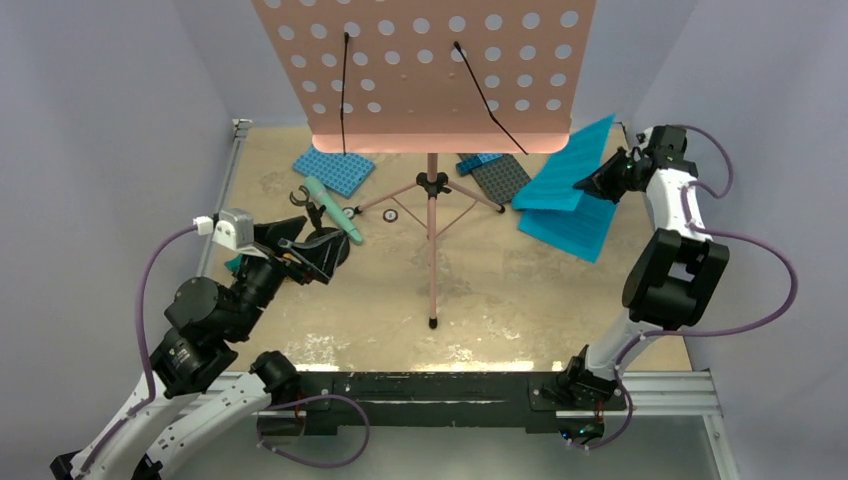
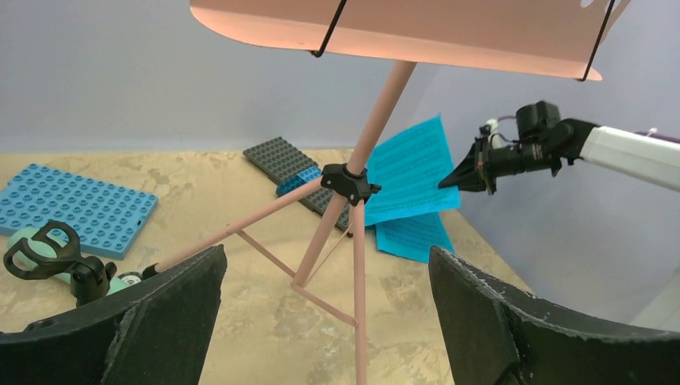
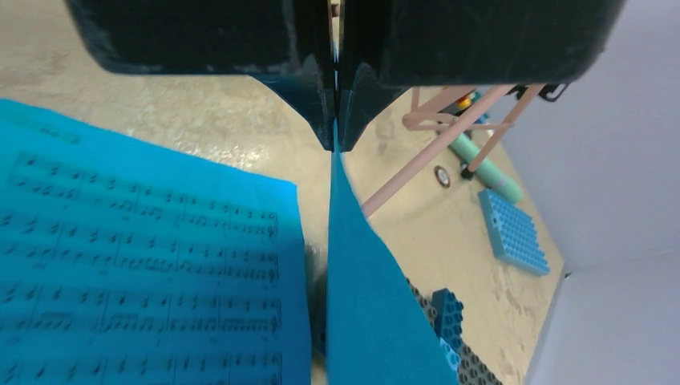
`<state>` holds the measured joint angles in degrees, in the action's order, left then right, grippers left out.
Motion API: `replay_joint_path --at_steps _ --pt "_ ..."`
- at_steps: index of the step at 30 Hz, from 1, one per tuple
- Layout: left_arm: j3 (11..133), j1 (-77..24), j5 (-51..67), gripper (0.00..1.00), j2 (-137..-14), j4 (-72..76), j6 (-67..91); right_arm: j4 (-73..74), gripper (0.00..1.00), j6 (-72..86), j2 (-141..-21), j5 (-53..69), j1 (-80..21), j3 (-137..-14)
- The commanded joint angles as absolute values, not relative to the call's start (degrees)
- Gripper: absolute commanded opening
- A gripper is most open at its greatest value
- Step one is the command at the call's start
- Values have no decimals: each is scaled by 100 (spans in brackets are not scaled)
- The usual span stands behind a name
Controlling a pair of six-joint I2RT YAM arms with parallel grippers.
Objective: Pack up the instrument practice props
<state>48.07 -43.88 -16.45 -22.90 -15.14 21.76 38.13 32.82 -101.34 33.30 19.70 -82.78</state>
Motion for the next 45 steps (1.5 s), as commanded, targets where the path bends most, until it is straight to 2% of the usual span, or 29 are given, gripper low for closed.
replay_joint_path --at_steps 1,6,14,15,18,20,23,27,31,35,45 --pt "4700 -4395 -1501 100 -2335 -1420 2350 3964 0 2492 -9903 2523 1969 -8461" --pt "4679 -4395 -1648 100 -2192 -1683 2307 3988 0 2053 -10088 1769 1965 -8118" --pt "4549 -4395 -1671 100 -2126 -1787 2405 4139 0 1944 -10367 1432 1970 -7998" --pt "4546 -4399 -1670 100 -2141 -1799 2410 4133 2 1943 -10371 1394 1969 -7979" --pt "4529 -4395 -1724 100 -2138 -1831 2409 4156 27 1958 -10380 1292 1971 -8001" --pt "4537 -4395 -1769 100 -2130 -1838 2400 4193 39 1969 -10367 1169 1972 -8009" --pt "4537 -4395 -1811 100 -2127 -1854 2403 4236 50 1984 -10315 1002 1969 -8013" --pt "4560 -4395 -2012 100 -2136 -1952 2535 4473 57 2039 -10153 701 1963 -8139" --pt "4542 -4395 -2259 100 -2169 -1973 2700 4460 60 2262 -9616 660 1958 -8240" --pt "4491 -4398 -2445 100 -2331 -1942 3017 4104 60 2744 -8796 1173 1810 -8051" --pt "4187 -4395 -1847 100 -2657 -1299 3253 770 59 3064 -5644 1734 -240 -5109"
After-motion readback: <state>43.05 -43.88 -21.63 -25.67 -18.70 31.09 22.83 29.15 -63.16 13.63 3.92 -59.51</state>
